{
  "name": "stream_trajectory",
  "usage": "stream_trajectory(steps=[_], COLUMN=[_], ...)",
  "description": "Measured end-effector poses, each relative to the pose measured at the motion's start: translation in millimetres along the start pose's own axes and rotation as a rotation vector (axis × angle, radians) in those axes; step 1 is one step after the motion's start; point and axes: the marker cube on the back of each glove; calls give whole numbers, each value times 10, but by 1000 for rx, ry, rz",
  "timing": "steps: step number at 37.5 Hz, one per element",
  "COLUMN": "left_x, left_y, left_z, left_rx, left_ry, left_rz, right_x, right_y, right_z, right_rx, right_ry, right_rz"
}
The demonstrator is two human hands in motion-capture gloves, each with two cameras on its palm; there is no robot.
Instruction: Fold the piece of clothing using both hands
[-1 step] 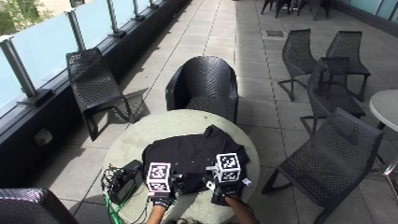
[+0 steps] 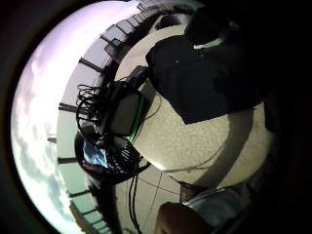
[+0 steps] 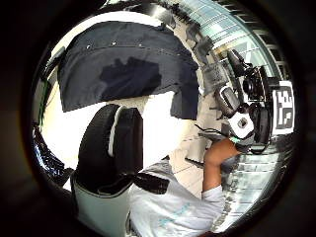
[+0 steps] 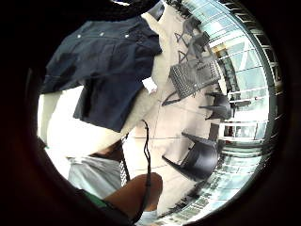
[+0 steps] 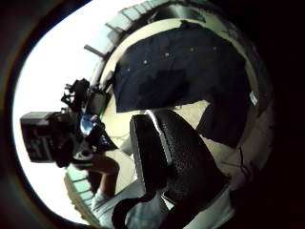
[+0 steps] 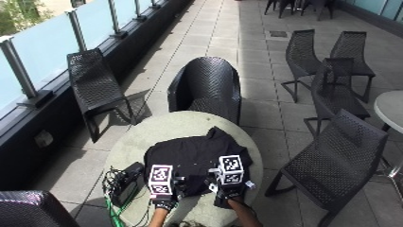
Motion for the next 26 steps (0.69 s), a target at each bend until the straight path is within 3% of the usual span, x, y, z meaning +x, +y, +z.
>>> stream_trajectory(steps=[26], left_x=[-46], left_y=[51], left_z=[-108], left_rx=[4], left_ry=[-14], left_rz=[-6], right_x=[-9], right_y=[44], right_z=[-73], right_rx=[7], right_ry=[-17], right_rz=[-6])
